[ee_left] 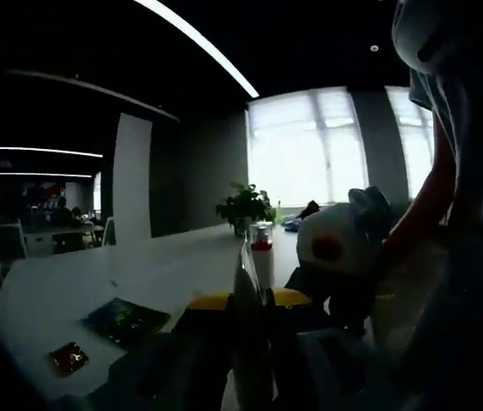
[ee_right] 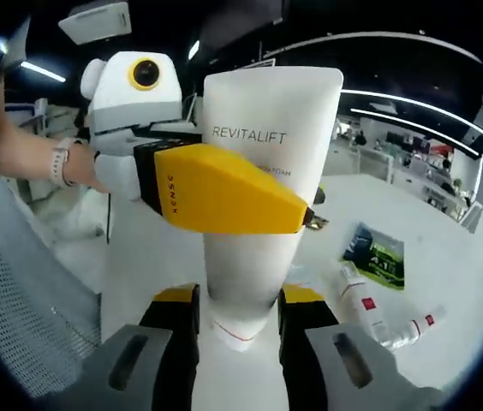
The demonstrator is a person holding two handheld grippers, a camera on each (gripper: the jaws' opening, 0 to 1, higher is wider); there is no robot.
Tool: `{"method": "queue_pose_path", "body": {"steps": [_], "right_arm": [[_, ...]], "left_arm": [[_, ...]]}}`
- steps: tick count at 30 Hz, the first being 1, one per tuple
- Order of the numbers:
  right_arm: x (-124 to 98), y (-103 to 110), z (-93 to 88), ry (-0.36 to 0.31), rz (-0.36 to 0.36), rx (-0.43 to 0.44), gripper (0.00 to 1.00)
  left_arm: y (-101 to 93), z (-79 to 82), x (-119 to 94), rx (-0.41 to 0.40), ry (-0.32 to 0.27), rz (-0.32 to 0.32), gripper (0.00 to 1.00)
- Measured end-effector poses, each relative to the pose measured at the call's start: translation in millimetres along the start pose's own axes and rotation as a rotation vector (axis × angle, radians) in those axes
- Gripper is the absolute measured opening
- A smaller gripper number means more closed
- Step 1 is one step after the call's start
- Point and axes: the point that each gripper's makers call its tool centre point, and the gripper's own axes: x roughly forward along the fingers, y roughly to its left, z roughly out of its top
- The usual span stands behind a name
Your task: Arrange the skincare products in the storage area until every visible bottle or jar stands upright without overlapping.
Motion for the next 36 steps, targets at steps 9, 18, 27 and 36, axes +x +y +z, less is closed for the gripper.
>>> {"method": "queue_pose_path", "body": {"steps": [9, 18, 27, 36], "right_arm": [[-34.5, -14.9, 3.6, 0.036, 0.0, -0.031, 0.35], [-71.5, -32.6, 57.6, 0.011, 0.041, -0.124, 0.36], [-61.6, -9.9, 93.1, 0.141, 0.277, -0.368, 0.35], [-40.2, 8.4, 89.3, 0.336, 0.495, -0.593, 0.29]], "left_arm": [[1.8, -11.3, -4.6, -0.014, 0.038, 0.006, 0.21], [-0.9, -31.6, -11.1, -0.041, 0.071, 0.042, 0.2], [0.5, -54.2, -14.2, -0.057, 0.135, 0.053, 0.2], [1.1, -61.4, -22.5, -0.071, 0.165, 0.09, 0.18]]}}
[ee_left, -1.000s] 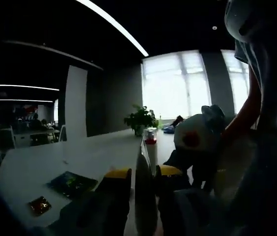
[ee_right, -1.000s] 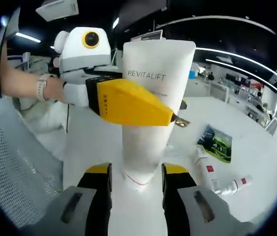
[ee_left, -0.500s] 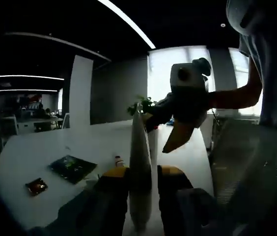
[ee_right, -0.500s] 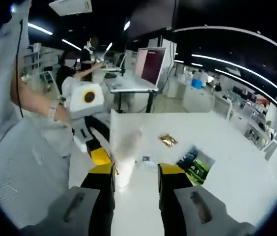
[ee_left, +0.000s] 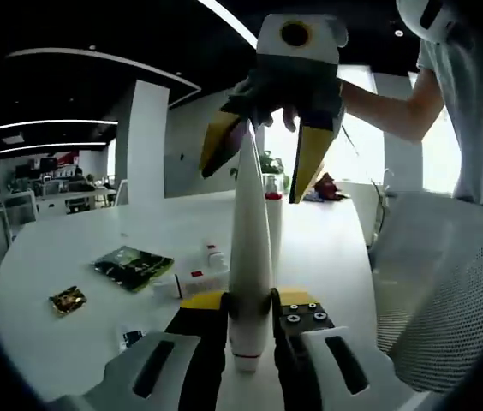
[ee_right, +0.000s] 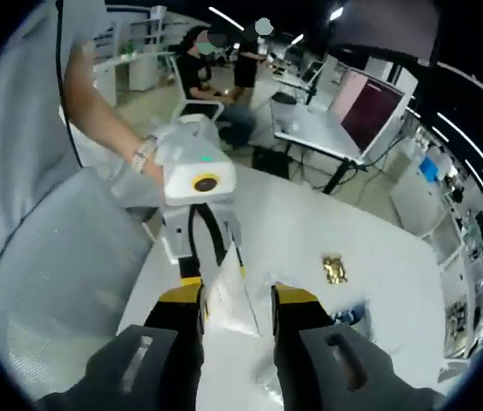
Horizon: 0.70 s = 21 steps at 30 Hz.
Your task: Arrange the skincare products in the storage area until every visible bottle or jar stands upright without overlapping.
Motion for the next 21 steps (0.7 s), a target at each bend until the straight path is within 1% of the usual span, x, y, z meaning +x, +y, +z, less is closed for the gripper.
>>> {"method": "queue_pose_path", "body": {"steps": [1, 2, 3, 5, 6, 7, 9, 11, 12, 15, 17, 20, 21], "right_arm": [[2.3, 3.0, 0.6, 0.021, 0.041, -0.014, 0.28], [3.8, 2.7, 1.2, 0.03, 0.054, -0.014, 0.26], [5.6, 4.3, 2.3, 0.043, 0.085, -0.028, 0.25], [8.8, 1.1, 1.9, 0.07, 0.097, -0.06, 0.21], [9.9, 2.2, -2.0, 0.11, 0.116, -0.078, 0.19], [11.1, 4.1, -3.7, 0.124, 0.139, -0.087, 0.18], [15.5, 3.3, -4.6, 0.135, 0.168, -0.074, 0.17], [19.3, 3.1, -6.2, 0.145, 0.179, -0.088, 0.14], [20.8, 8.0, -9.4, 0.16, 0.201, -0.094, 0.13], [23.0, 6.7, -14.4, 0.185, 0.213, -0.094, 0.13], [19.5, 9.4, -15.1, 0.189, 0.22, -0.09, 0.13], [17.8, 10.4, -16.7, 0.203, 0.225, -0.063, 0.11], [16.0, 11.0, -18.4, 0.217, 0.222, -0.04, 0.11]], "left_arm": [[0.2, -1.1, -1.2, -0.006, 0.004, 0.006, 0.18], [-0.1, -1.6, -2.7, -0.007, 0.002, 0.012, 0.18], [0.0, -1.8, -4.3, -0.007, 0.0, 0.018, 0.18], [1.0, -2.3, -7.5, -0.03, -0.004, 0.034, 0.18], [1.2, -2.3, -8.4, -0.036, -0.008, 0.04, 0.18], [1.0, -2.3, -9.6, -0.041, -0.013, 0.046, 0.18], [1.1, -2.7, -10.2, -0.043, -0.015, 0.054, 0.18], [1.1, -2.7, -10.4, -0.044, -0.014, 0.057, 0.18], [1.4, -2.5, -10.2, -0.04, -0.015, 0.06, 0.18], [0.9, -2.3, -10.3, -0.034, -0.009, 0.065, 0.18], [0.2, -2.1, -10.6, -0.025, -0.005, 0.069, 0.17], [-0.9, -2.2, -10.4, -0.026, -0.001, 0.075, 0.17], [-1.2, -2.2, -10.2, -0.026, -0.001, 0.078, 0.17]]}}
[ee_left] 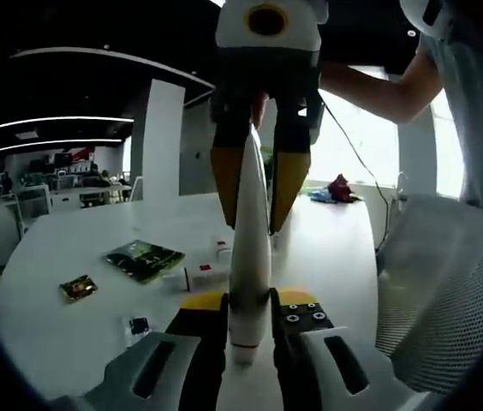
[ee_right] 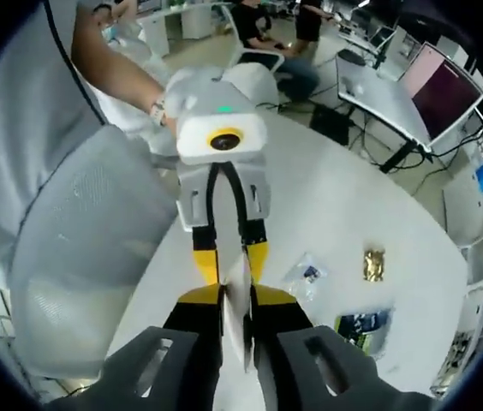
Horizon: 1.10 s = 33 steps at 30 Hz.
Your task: Arrange the skincare products in the storage area until every visible bottle or jar stands upright without overlapping.
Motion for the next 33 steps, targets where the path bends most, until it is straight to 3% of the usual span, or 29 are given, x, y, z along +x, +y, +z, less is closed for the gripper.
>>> {"method": "queue_pose_path", "body": {"steps": [10, 16, 33], "right_arm": [[-1.9, -0.9, -6.1, 0.032, -0.014, 0.1, 0.09], [-3.3, -1.3, -10.4, 0.05, -0.019, 0.119, 0.08], [-20.5, 5.9, -52.1, 0.072, -0.054, 0.193, 0.08]], "left_arm": [[-2.8, 1.8, 6.9, -0.006, 0.012, 0.022, 0.17], [-3.3, 1.1, 6.9, -0.016, 0.023, 0.023, 0.17], [-18.7, 5.6, 46.2, 0.048, 0.087, -0.083, 0.15]]}}
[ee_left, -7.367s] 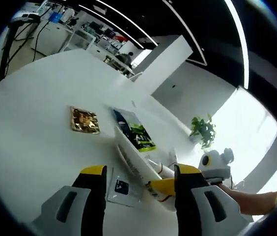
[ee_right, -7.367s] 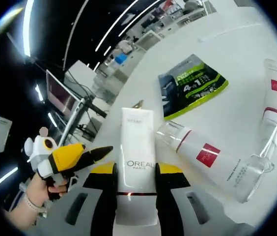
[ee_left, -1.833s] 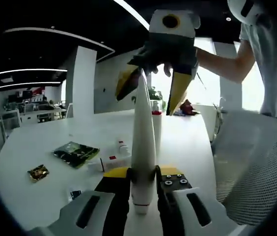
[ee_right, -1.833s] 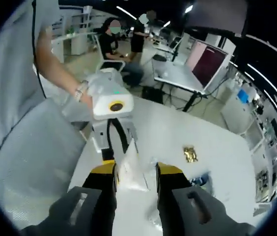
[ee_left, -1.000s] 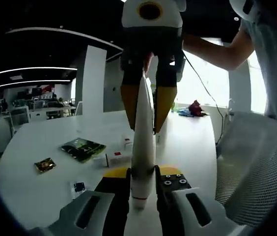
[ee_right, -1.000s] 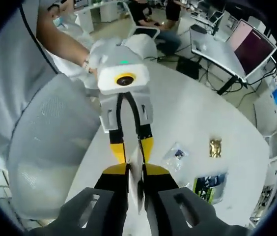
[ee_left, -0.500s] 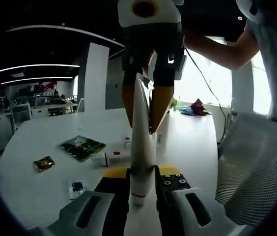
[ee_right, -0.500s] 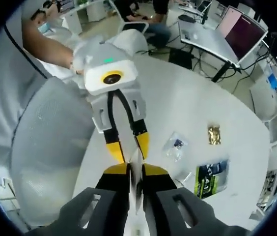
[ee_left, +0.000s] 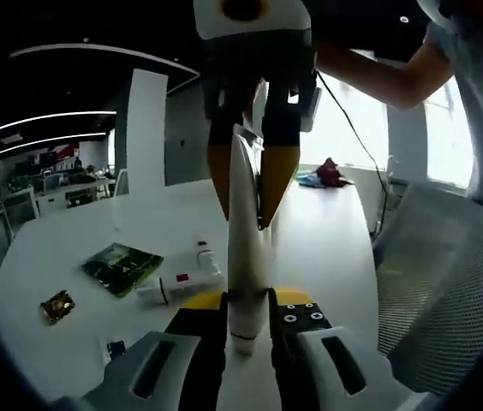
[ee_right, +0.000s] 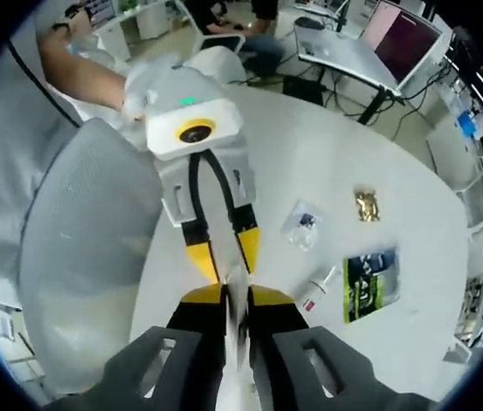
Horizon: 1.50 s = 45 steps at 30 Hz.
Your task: Arrange the skincare products in the storage area until every visible bottle or jar stands upright without overlapping.
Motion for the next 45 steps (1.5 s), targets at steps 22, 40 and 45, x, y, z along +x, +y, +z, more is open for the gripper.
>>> {"method": "queue_pose_path", "body": {"steps": [22, 40, 45], "right_arm": [[-19.9, -17.2, -64.7, 0.051, -0.044, 0.1, 0.08], [-31.8, -29.1, -104.0, 0.045, -0.066, 0.135, 0.08], [-31.6, -30.3, -104.6, 0.025, -0.063, 0.133, 0.08]], "left_arm": [[1.9, -4.0, 64.0, 0.046, 0.09, -0.099, 0.09], [1.2, 4.5, 106.7, 0.092, 0.126, -0.087, 0.11], [1.3, 8.0, 119.4, 0.099, 0.131, -0.095, 0.2]]}}
